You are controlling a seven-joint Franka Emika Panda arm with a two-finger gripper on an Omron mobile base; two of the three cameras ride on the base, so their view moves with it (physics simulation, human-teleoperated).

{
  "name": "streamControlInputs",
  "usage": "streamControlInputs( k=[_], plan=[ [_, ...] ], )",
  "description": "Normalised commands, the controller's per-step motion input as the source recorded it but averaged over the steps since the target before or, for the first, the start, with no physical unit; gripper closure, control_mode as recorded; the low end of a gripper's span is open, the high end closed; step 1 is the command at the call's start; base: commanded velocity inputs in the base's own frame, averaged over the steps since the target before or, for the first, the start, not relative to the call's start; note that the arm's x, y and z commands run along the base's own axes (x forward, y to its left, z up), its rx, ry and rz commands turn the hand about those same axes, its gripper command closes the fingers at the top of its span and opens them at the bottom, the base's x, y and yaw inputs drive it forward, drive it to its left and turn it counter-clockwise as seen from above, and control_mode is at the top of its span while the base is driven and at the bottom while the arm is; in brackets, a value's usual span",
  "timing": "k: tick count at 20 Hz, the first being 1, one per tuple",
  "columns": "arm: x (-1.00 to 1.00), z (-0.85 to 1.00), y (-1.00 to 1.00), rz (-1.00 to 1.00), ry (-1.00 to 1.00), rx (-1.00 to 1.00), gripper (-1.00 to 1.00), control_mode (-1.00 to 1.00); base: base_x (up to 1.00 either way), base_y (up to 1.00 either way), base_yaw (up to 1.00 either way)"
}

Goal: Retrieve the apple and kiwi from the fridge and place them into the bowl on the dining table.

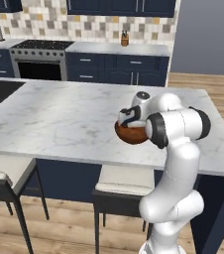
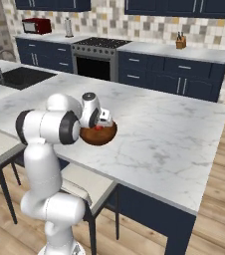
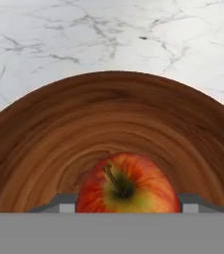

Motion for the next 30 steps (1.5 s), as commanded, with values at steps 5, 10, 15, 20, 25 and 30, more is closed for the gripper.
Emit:
streamControlInputs(
  k=[5,10,15,20,25,30],
  plan=[
    [0.45,-0.35,0.0,0.0,0.04,0.0,1.0,-1.0,0.0,0.0,0.0],
    [0.26,-0.18,0.0,0.0,0.02,0.0,-1.0,-1.0,0.0,0.0,0.0],
    [-0.48,0.51,-0.02,0.0,-0.01,0.0,-1.0,-1.0,0.0,0.0,0.0],
    [-0.8,0.89,-0.07,0.0,0.0,0.0,-1.0,-1.0,0.0,0.0,0.0],
    [-0.99,1.0,-0.28,0.0,0.0,0.0,-1.0,-1.0,0.0,0.0,0.0],
    [-1.0,1.0,-0.4,-0.01,-0.03,0.0,-1.0,-1.0,0.0,0.0,0.0]
  ],
)
